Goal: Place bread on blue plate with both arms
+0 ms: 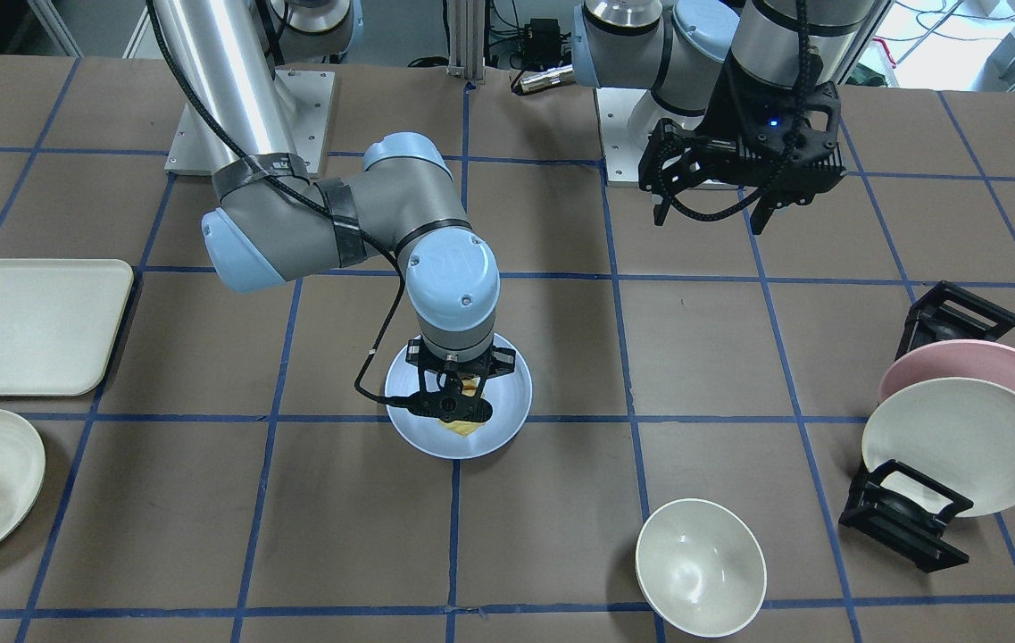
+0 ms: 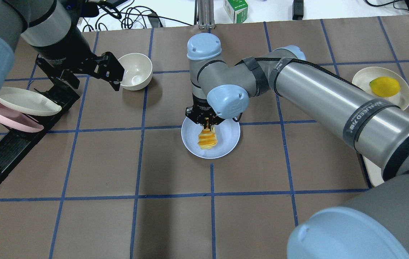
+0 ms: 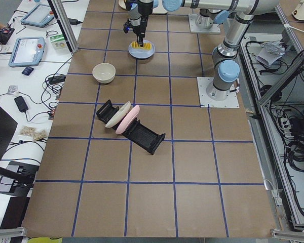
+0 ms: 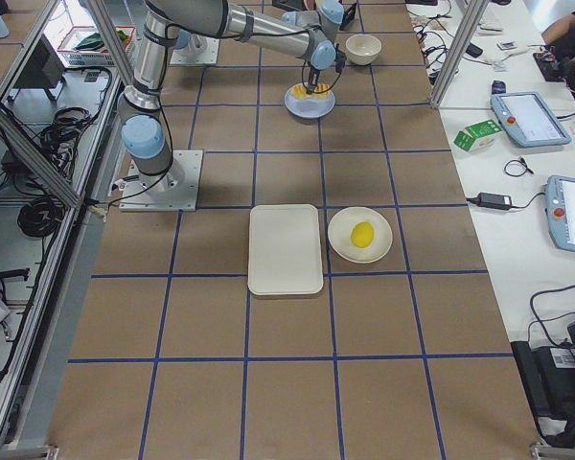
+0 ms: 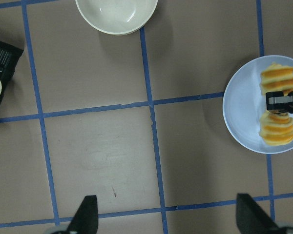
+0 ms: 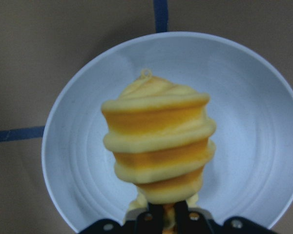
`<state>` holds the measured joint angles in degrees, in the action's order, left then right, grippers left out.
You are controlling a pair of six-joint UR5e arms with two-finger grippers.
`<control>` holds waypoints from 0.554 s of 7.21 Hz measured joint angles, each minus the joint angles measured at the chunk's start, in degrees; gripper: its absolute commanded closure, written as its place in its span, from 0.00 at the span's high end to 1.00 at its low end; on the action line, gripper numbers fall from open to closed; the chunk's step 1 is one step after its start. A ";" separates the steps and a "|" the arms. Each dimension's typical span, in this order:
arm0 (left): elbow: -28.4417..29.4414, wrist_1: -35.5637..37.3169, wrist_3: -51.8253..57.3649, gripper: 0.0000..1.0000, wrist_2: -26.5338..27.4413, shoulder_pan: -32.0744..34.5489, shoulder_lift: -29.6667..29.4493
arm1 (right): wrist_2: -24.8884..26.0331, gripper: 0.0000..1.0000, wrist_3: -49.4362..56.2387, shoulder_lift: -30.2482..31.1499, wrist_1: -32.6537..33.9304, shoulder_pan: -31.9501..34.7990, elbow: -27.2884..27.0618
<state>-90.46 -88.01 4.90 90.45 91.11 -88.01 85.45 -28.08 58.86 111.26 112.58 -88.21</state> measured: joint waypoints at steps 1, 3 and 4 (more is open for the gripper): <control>-0.02 -0.01 -0.02 1.00 0.01 -0.01 0.05 | 0.06 0.49 -0.12 -0.08 0.13 0.03 -0.33; -0.06 0.02 -0.02 1.00 0.12 -0.04 0.10 | 0.03 0.62 -1.04 0.05 0.24 0.02 -1.25; -0.11 0.02 -0.08 1.00 0.10 -0.01 0.14 | 0.07 0.82 -1.45 0.16 0.24 -0.02 -1.21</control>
<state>-90.57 -87.98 4.83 90.55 91.10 -87.87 85.52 -29.52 59.02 111.51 112.57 -89.42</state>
